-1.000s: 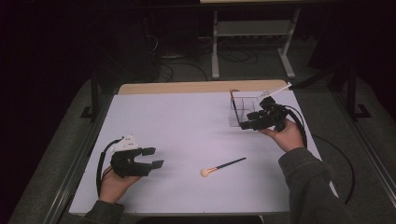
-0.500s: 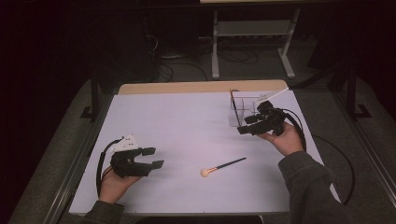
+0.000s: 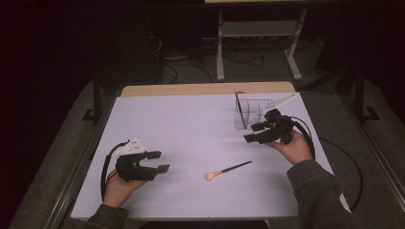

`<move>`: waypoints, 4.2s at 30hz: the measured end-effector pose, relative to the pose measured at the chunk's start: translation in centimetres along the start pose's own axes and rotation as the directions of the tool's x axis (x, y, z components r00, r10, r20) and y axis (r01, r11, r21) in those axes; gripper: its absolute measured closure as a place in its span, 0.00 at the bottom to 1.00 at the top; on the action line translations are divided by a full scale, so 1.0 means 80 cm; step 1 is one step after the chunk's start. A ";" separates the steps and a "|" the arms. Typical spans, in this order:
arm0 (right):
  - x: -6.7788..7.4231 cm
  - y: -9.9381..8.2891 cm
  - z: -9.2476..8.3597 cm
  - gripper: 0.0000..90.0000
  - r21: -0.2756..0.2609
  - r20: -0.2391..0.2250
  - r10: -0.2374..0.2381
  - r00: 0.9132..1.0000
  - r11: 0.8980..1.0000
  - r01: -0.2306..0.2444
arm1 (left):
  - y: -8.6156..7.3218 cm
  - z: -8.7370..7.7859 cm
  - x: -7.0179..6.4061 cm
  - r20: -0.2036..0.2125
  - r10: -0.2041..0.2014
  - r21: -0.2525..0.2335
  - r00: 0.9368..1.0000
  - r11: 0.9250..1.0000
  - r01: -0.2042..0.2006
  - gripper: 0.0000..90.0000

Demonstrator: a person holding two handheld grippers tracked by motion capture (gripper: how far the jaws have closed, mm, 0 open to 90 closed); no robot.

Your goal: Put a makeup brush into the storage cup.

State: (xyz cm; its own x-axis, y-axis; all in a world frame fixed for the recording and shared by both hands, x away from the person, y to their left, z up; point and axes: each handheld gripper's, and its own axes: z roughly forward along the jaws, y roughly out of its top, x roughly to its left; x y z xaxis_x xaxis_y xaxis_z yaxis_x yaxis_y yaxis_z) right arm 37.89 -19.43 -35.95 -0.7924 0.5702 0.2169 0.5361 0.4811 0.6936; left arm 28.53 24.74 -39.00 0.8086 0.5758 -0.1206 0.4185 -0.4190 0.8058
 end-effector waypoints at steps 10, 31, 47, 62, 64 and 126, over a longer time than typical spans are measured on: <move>0.008 -0.010 0.003 0.42 -0.001 -0.019 -0.022 1.000 1.000 0.022 | 0.003 0.004 -0.004 -0.001 0.011 -0.001 1.000 1.000 -0.011 0.41; 0.025 -0.051 0.002 0.38 -0.043 -0.019 -0.027 0.999 0.999 0.026 | 0.031 0.047 -0.034 0.065 0.080 0.057 0.995 0.995 -0.083 0.40; 0.021 -0.081 -0.009 0.36 -0.080 0.009 -0.001 1.000 0.997 0.001 | 0.061 0.092 -0.057 0.116 0.126 0.106 0.985 0.985 -0.139 0.41; 0.017 -0.101 -0.014 0.36 -0.096 0.024 0.017 1.000 0.995 -0.014 | 0.082 0.130 -0.074 0.141 0.143 0.154 0.980 0.974 -0.164 0.46; 0.017 -0.102 -0.014 0.35 -0.093 0.026 0.017 1.000 0.996 -0.014 | 0.084 0.135 -0.075 0.145 0.146 0.167 0.979 0.971 -0.170 0.47; 0.025 -0.106 -0.004 0.32 -0.069 0.022 -0.026 0.999 0.997 0.027 | 0.090 0.227 -0.103 0.141 0.170 0.428 0.975 0.878 -0.215 0.84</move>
State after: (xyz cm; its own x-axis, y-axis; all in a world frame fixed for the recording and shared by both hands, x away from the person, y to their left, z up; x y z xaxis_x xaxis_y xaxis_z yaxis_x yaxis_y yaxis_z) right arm 31.64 -22.60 -41.19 -0.7991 0.5724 0.1838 0.4931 0.4492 0.7450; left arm 32.39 4.25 -42.70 0.9181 0.3915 -0.0618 0.3704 -0.7921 0.4852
